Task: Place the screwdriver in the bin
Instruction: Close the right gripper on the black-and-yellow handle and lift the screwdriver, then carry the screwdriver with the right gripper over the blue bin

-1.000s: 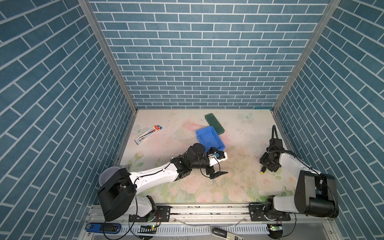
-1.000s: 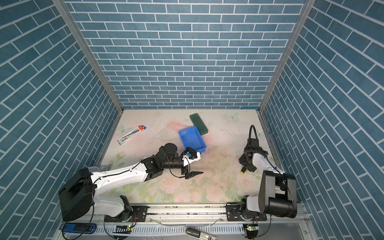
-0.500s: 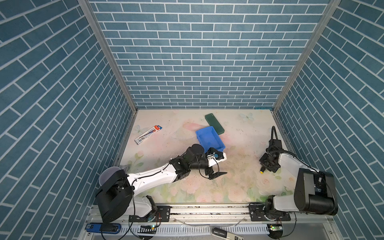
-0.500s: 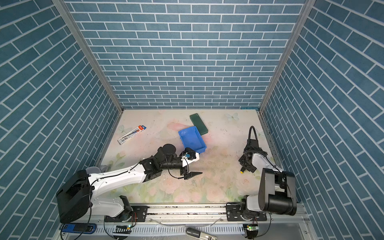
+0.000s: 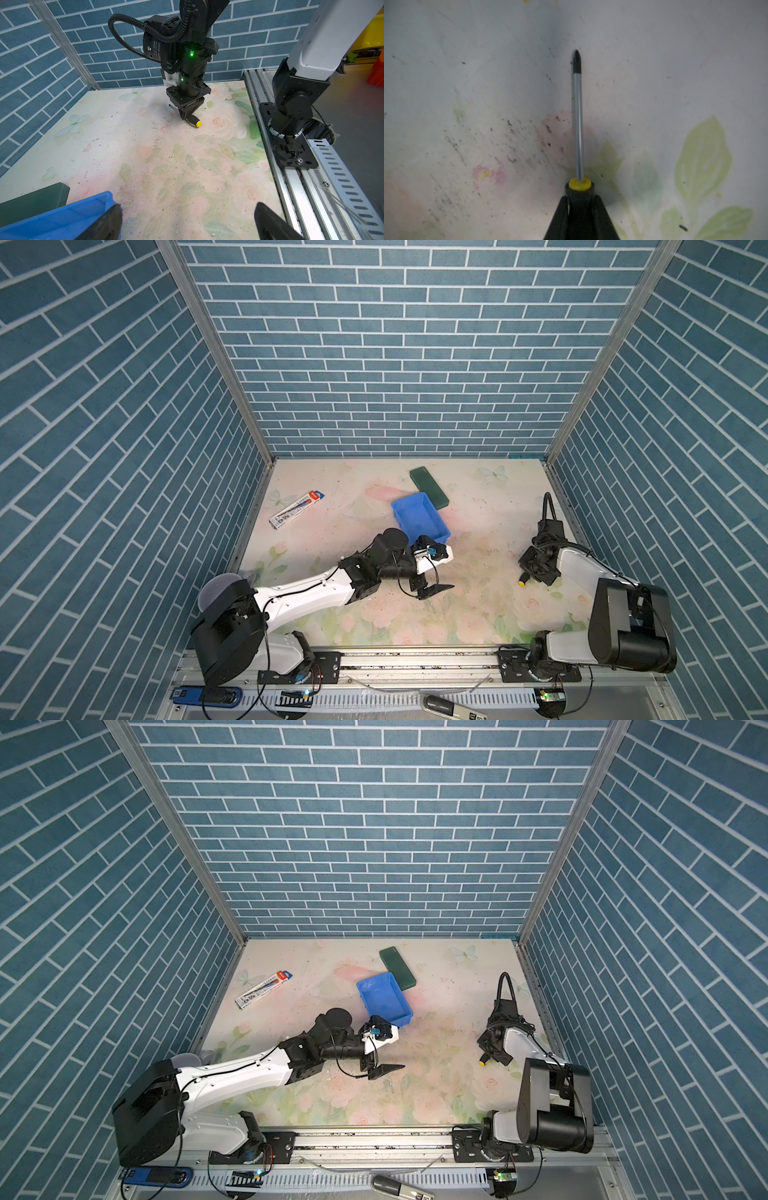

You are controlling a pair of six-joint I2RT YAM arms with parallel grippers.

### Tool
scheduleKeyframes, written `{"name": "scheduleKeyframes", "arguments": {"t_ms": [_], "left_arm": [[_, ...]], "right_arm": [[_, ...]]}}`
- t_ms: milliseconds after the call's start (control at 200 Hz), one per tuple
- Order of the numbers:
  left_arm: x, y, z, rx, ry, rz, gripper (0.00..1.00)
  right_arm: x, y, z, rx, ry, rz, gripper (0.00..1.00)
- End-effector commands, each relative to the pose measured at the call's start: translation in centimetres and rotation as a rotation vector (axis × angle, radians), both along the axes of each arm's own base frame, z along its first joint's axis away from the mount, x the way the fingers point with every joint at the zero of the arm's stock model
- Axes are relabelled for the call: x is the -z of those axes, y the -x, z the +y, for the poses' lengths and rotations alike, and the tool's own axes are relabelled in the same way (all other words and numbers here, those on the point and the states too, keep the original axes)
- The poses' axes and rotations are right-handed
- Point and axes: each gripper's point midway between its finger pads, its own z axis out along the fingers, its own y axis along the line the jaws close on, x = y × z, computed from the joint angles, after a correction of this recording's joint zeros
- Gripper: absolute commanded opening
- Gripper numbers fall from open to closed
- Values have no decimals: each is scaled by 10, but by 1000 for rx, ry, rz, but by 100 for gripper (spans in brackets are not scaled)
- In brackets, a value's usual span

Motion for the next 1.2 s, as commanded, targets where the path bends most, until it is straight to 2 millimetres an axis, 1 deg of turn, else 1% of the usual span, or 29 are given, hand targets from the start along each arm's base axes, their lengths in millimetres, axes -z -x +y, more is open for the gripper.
{"name": "scheduleKeyframes", "arguments": {"t_ms": [0,130,240,385,530,535,545,675,800,995,1085,1195], "left_arm": [[-4,7,3,15,3,-1,100],[-4,6,7,0,-5,-13,100],[-4,2,14,-25,-17,-31,100],[-8,-5,28,-57,-11,-29,100],[-20,-11,42,-90,2,-36,100],[-14,-10,44,-91,-7,-29,100],[-11,-10,46,-93,-13,-24,100],[-11,-12,61,-122,-27,-7,100],[-9,-15,75,-158,-49,12,100],[-4,-14,94,-215,-71,41,100],[-1,-16,107,-263,-71,61,100],[-4,-23,122,-328,-52,78,100]], "right_arm": [[5,17,-3,6,16,37,9],[-8,10,0,-21,15,-21,9],[-23,3,3,-51,31,-79,9],[-49,-9,8,-82,48,-176,8],[-80,-23,17,-124,70,-268,6],[-80,-23,17,-125,71,-270,6],[-82,-24,18,-130,71,-275,6],[-108,-39,31,-191,101,-332,5],[-130,-53,49,-268,132,-384,4],[-159,-78,92,-406,119,-494,4],[-168,-89,113,-467,114,-541,4],[-174,-102,140,-533,103,-583,3]]}}
